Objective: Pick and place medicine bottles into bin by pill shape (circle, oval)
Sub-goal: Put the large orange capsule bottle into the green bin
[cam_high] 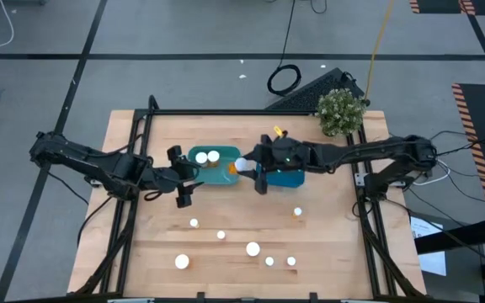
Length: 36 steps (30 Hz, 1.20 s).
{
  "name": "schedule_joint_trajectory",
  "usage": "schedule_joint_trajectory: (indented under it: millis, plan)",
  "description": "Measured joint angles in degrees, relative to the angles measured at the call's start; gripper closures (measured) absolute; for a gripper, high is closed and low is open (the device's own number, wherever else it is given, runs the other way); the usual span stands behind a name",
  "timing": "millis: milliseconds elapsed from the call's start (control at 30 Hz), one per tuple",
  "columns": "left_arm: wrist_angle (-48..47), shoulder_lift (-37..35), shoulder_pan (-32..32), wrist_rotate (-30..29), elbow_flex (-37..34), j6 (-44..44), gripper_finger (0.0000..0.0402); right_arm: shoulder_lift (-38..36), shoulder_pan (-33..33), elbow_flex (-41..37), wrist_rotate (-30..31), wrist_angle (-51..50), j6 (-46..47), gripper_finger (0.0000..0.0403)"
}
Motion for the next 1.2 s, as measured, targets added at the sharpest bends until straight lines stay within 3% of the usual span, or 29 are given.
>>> schedule_joint_trajectory:
  millis: [533, 1200]
  plan:
    - [0.3, 0.0, 0.9, 0.0, 0.0, 4.4, 0.0151, 19.1, -9.0, 21.2, -2.1, -15.3, 0.8, 0.0189]
    - [1.5, 0.0, 3.7, 0.2, 0.0, 7.8, 0.0151, 26.8, -12.0, 22.5, -5.8, -17.6, 1.8, 0.0189]
